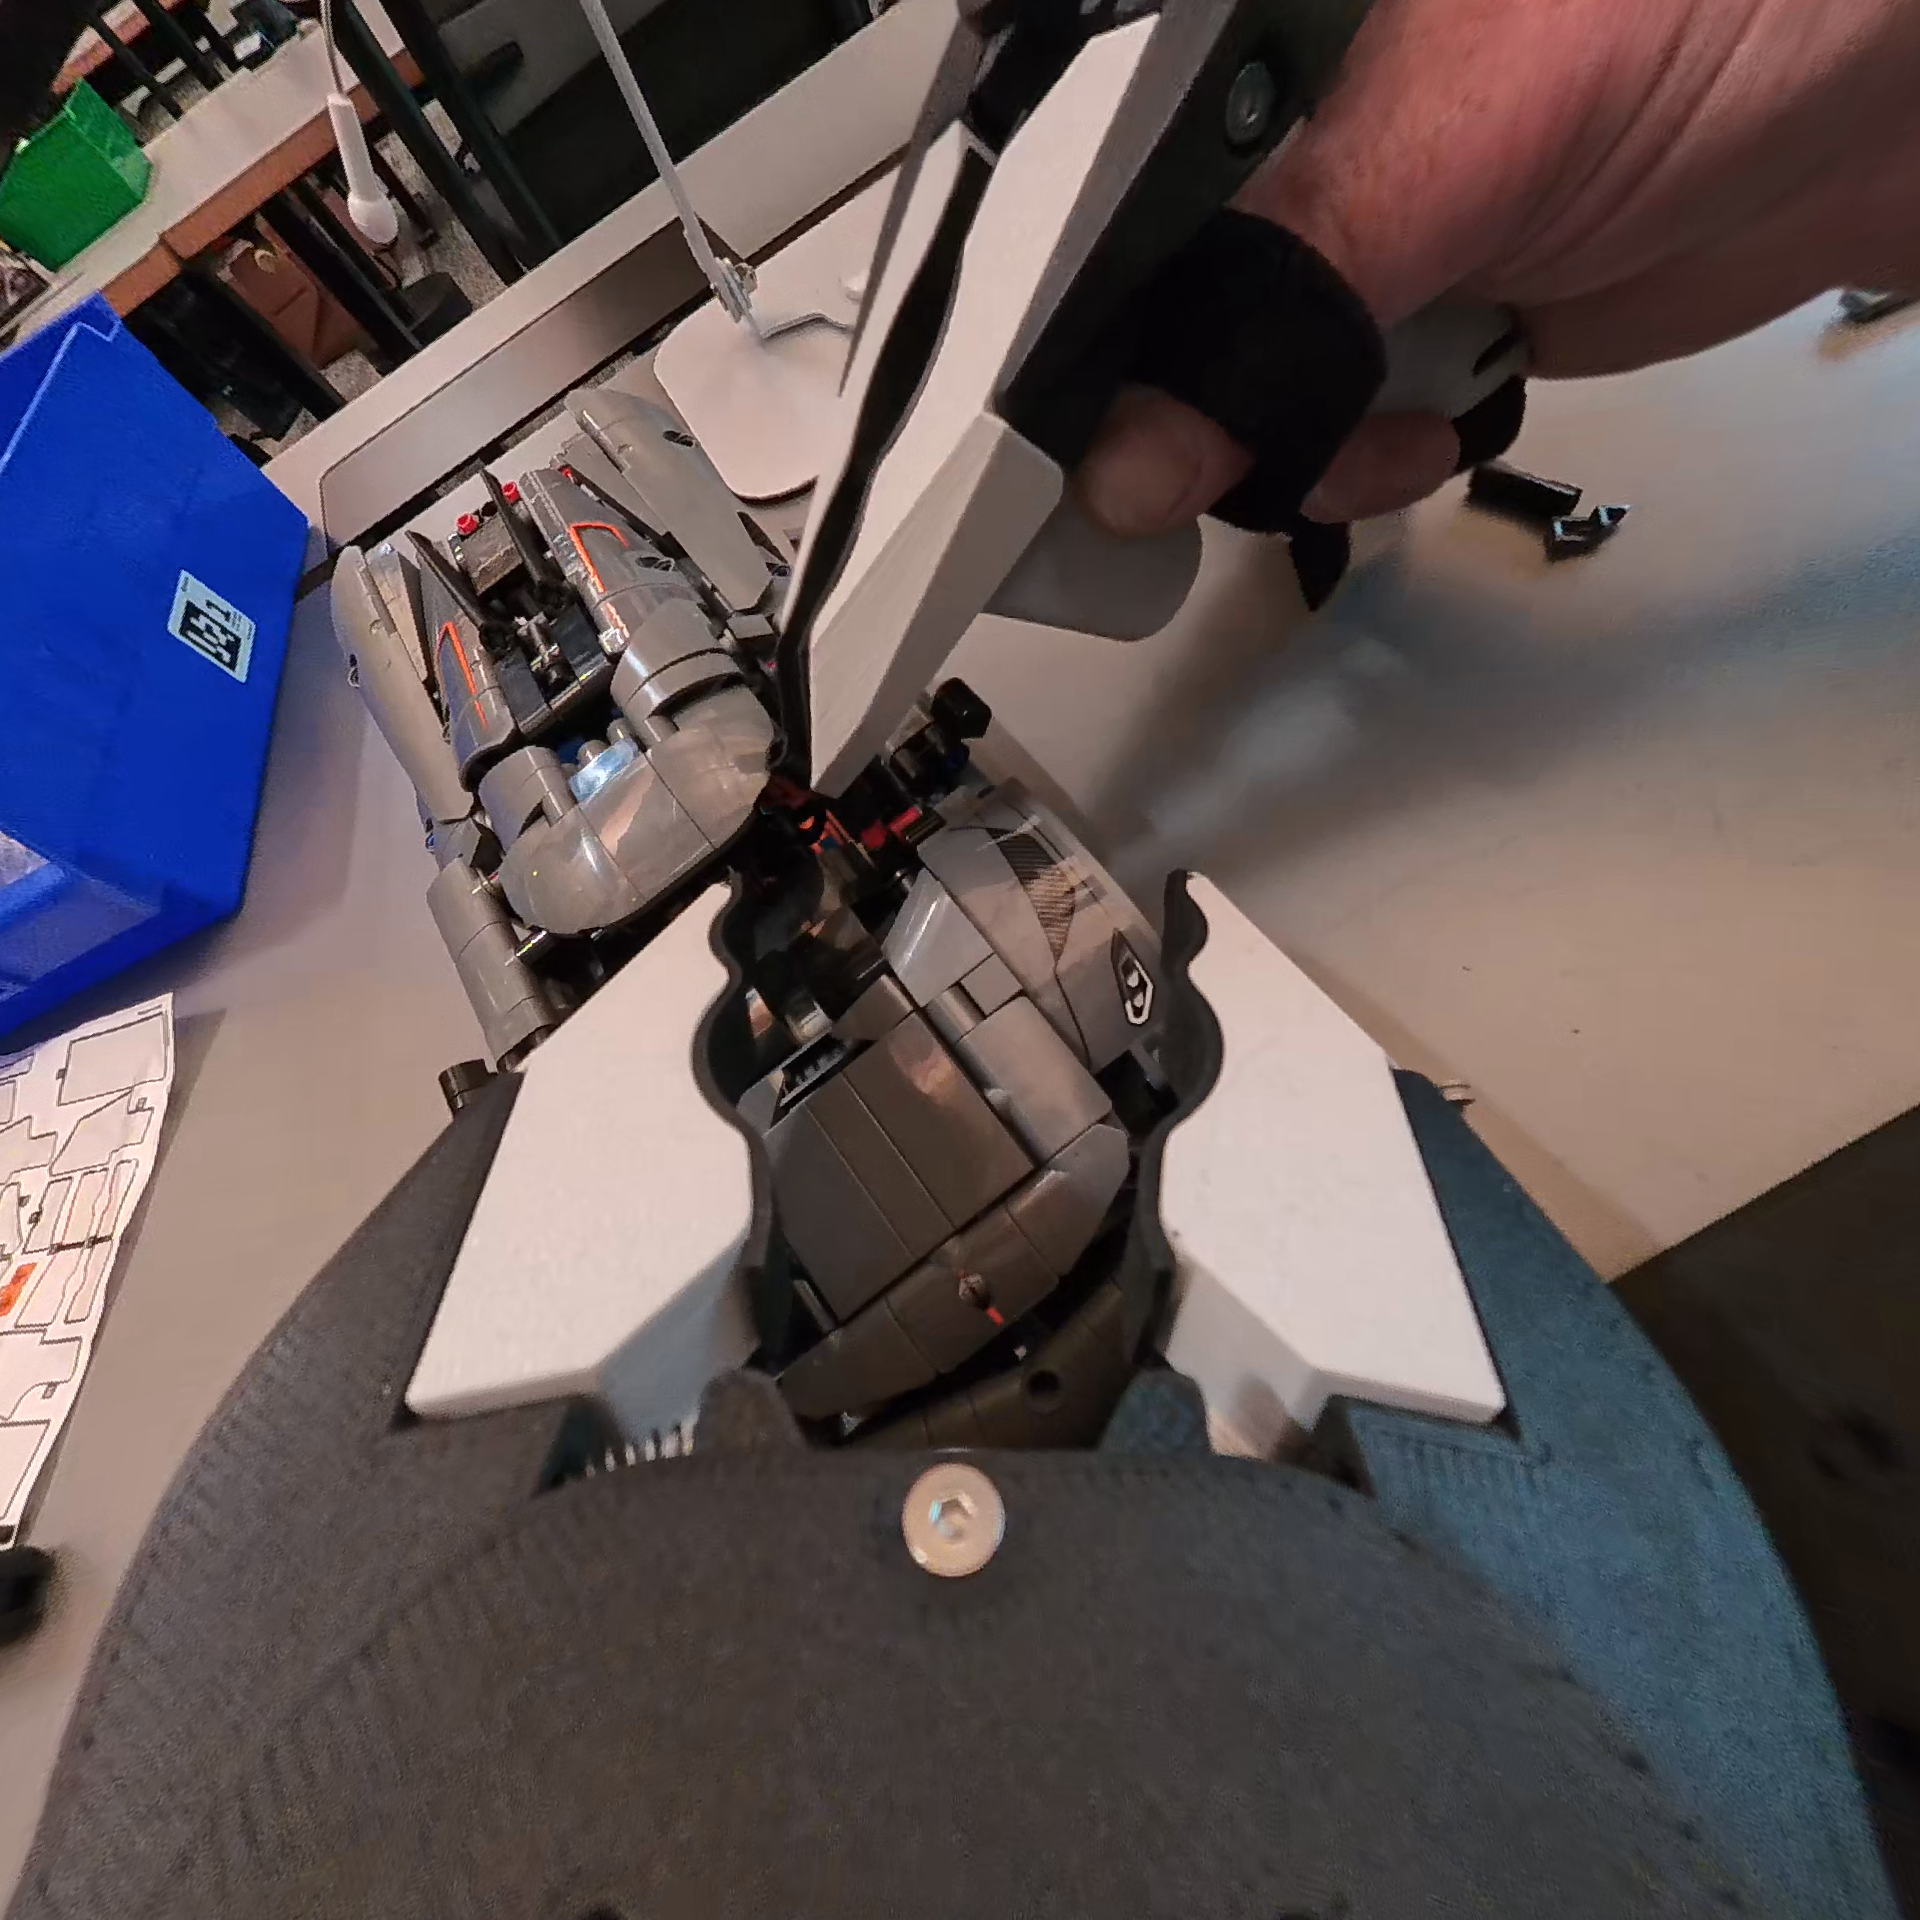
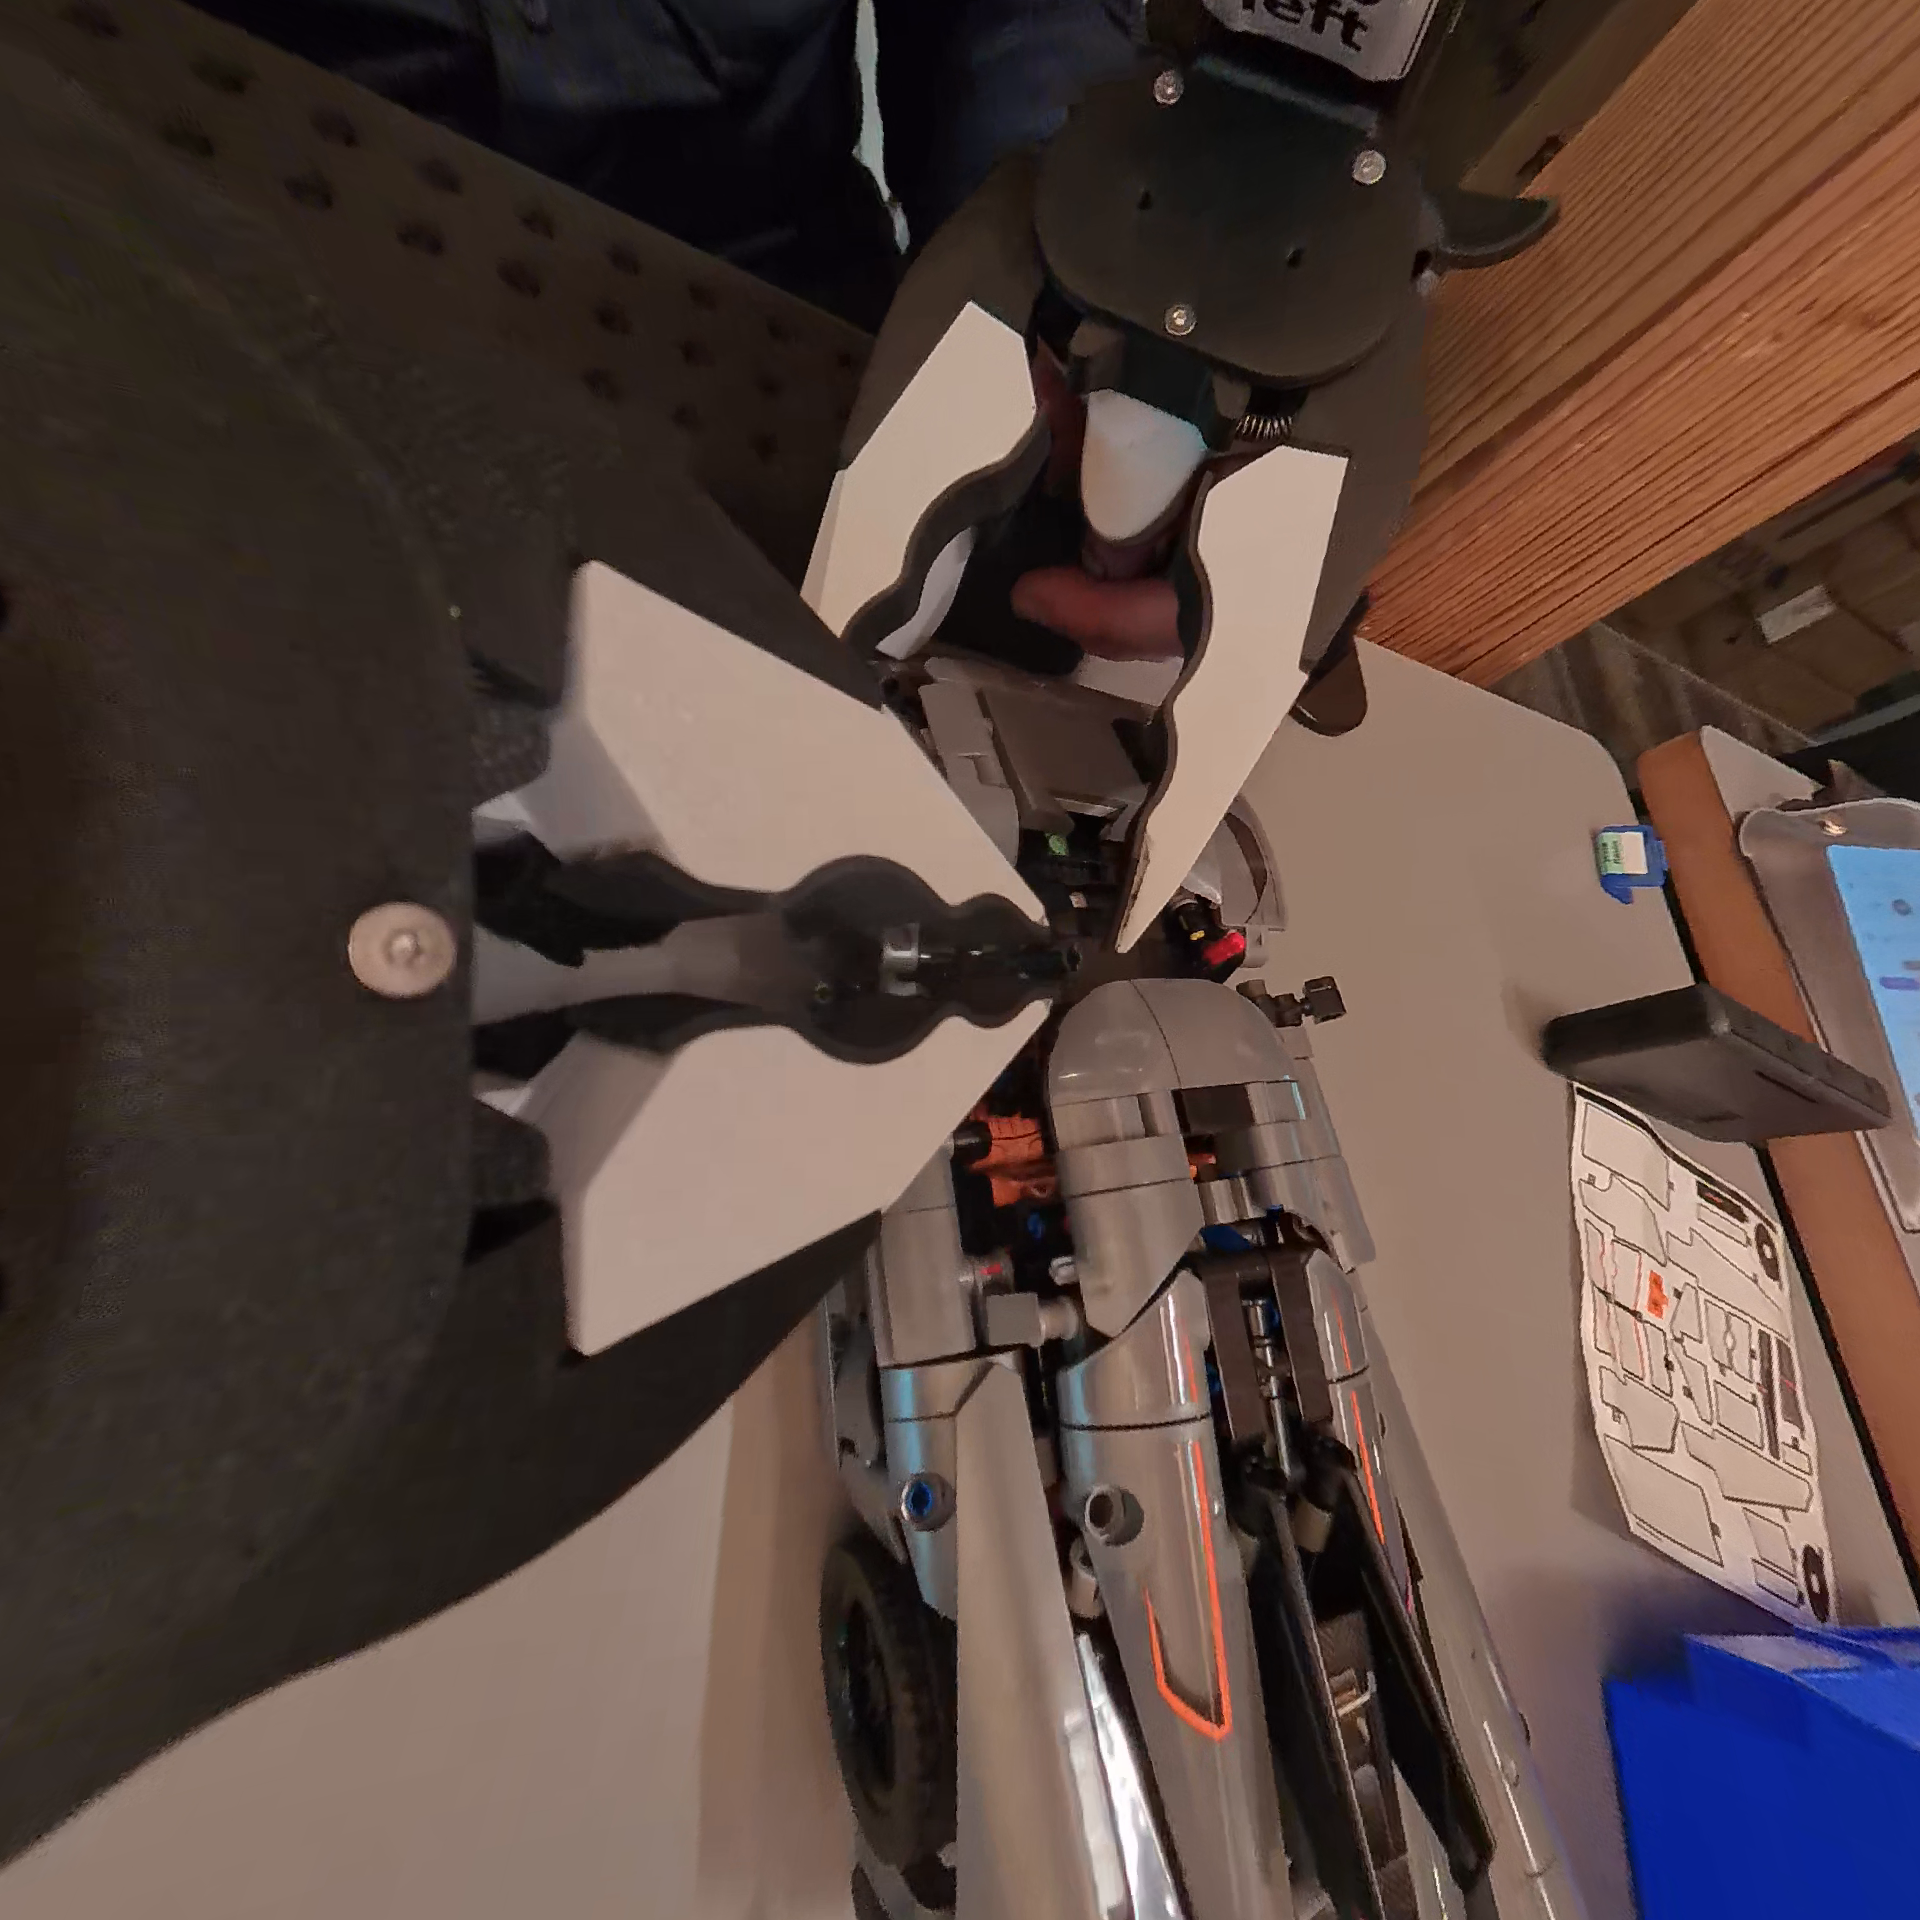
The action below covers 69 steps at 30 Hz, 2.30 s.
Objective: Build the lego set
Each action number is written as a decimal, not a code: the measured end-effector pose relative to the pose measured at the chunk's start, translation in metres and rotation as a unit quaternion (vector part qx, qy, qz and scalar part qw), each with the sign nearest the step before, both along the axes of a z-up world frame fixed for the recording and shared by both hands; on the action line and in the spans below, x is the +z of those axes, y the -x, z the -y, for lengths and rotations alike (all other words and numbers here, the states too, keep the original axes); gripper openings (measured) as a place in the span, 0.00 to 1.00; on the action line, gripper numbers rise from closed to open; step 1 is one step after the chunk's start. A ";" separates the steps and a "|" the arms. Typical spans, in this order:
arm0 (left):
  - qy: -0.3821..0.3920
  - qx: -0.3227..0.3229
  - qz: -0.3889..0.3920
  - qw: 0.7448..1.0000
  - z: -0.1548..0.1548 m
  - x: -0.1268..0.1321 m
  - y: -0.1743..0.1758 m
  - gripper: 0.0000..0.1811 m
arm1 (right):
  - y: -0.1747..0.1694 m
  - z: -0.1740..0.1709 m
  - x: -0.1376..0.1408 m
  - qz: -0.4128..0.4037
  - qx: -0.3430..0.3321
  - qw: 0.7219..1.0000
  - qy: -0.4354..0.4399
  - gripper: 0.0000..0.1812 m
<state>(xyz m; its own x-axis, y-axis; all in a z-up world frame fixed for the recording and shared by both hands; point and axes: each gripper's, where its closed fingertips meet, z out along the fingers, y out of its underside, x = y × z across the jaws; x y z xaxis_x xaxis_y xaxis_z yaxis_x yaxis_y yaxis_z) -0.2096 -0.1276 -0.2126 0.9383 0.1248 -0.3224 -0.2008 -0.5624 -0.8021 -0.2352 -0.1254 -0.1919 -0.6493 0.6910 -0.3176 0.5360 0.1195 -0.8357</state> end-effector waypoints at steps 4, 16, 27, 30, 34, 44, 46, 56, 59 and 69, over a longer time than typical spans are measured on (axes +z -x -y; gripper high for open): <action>0.000 0.000 -0.001 1.000 0.000 0.000 0.000 0.42 | -0.001 -0.001 0.000 0.000 -0.011 1.000 0.017 0.03; 0.002 0.000 -0.003 1.000 0.000 0.000 0.000 0.42 | -0.004 -0.001 -0.001 -0.015 -0.017 1.000 0.009 0.03; 0.003 -0.001 -0.005 1.000 -0.001 -0.001 0.000 0.42 | -0.004 0.001 -0.005 -0.003 -0.028 0.999 -0.019 0.03; 0.002 -0.001 -0.005 1.000 -0.001 -0.001 0.000 0.42 | -0.003 0.001 -0.005 0.001 -0.036 0.999 -0.024 0.02; 0.003 -0.001 -0.006 1.000 -0.001 -0.001 0.000 0.42 | -0.002 -0.003 -0.008 0.005 -0.038 0.999 -0.027 0.03; 0.000 -0.001 -0.003 1.000 -0.001 0.000 0.000 0.43 | -0.002 -0.002 -0.007 -0.009 -0.035 0.996 -0.078 0.03; -0.003 0.000 0.000 1.000 0.000 0.000 0.001 0.43 | -0.002 0.002 -0.004 -0.008 -0.029 0.997 -0.075 0.03; -0.087 0.002 0.019 0.996 0.014 0.032 0.006 0.47 | -0.008 -0.003 0.006 -0.016 -0.023 0.996 -0.090 0.08; -0.094 0.022 0.041 0.994 0.033 0.036 0.013 0.49 | -0.007 -0.001 0.001 -0.014 -0.023 0.994 -0.106 0.08; -0.035 0.045 0.168 0.984 0.065 -0.001 0.021 0.49 | -0.009 -0.005 0.018 -0.040 -0.031 0.988 -0.148 0.03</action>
<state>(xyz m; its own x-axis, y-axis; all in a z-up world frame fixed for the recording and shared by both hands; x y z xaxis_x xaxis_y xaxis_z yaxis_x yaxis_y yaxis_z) -0.2310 -0.1928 -0.2133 0.9747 0.2231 0.0167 0.1305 -0.5065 -0.8523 -0.2265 -0.1203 -0.1738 -0.6177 0.7852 -0.0443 0.4835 0.3347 -0.8088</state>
